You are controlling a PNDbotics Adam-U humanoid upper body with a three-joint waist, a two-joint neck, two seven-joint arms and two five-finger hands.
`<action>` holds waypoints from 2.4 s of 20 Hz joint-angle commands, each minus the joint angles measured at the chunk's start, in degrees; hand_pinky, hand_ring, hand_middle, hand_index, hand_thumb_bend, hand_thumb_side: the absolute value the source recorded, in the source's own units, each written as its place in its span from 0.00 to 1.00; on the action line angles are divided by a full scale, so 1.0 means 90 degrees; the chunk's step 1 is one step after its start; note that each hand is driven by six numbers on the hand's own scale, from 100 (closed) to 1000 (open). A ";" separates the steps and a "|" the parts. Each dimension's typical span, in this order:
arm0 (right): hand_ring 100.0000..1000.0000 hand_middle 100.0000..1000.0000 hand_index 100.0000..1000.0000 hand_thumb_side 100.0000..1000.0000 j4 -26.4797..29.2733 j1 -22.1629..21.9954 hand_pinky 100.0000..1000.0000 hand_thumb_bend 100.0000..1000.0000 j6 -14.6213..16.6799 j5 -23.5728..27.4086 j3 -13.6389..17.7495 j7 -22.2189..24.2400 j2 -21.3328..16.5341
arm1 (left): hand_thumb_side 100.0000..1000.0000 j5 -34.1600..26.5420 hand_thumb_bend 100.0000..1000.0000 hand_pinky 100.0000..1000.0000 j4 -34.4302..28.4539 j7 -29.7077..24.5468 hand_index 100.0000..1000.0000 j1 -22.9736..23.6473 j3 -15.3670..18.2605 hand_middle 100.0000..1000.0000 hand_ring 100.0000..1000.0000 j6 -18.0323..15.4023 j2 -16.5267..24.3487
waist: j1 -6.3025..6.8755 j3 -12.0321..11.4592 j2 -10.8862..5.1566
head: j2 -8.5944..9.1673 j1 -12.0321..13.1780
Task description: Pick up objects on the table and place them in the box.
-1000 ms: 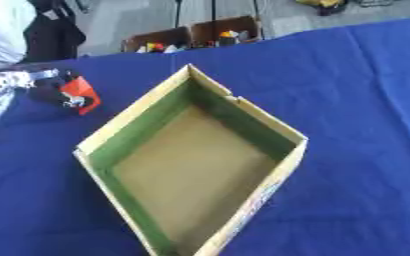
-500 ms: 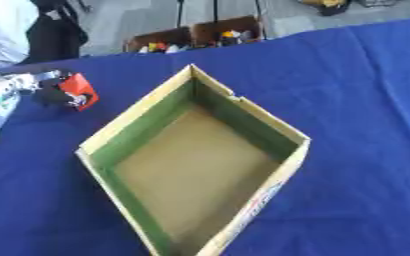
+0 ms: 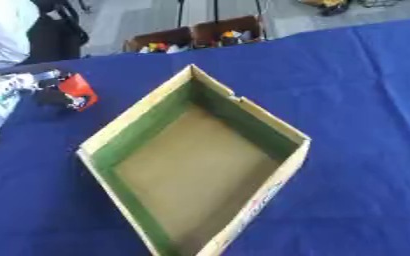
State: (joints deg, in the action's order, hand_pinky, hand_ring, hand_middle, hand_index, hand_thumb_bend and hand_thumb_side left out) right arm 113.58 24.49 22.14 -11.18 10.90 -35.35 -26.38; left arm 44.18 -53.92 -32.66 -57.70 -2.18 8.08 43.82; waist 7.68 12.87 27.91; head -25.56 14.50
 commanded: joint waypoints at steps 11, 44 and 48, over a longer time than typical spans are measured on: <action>0.66 0.77 0.71 0.50 0.0112 0.0022 0.72 0.00 -0.0035 -0.0033 0.0057 -0.0066 -0.0058 | 0.29 -0.0264 0.00 0.11 -0.0273 0.0206 0.80 -0.0003 0.0005 0.42 0.34 0.0225 0.0255 | 0.0040 -0.0034 -0.0393 | -0.0122 -0.0081; 0.66 0.76 0.71 0.52 0.0112 0.0026 0.71 0.00 -0.0011 -0.0018 -0.0036 -0.0073 -0.0050 | 0.29 -0.2138 0.00 0.06 -0.5231 -0.0377 0.77 0.0085 -0.1189 0.37 0.32 -0.0293 -0.0121 | -0.0189 -0.0285 -0.1322 | -0.0657 -0.0648; 0.66 0.76 0.71 0.52 0.0112 0.0076 0.71 0.00 -0.0005 -0.0026 -0.0031 -0.0109 -0.0042 | 0.30 -0.2077 0.00 0.07 -0.5225 -0.0587 0.77 0.0108 -0.1410 0.38 0.33 -0.0452 -0.0390 | -0.0202 -0.0253 -0.1306 | -0.0628 -0.0652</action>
State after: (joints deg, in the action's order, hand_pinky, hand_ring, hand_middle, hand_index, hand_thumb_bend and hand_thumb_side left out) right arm 113.58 24.58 21.99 -11.27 10.33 -36.12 -25.93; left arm 25.37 -100.02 -37.41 -56.12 -14.82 4.42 39.90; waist 7.26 10.61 27.77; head -31.18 8.48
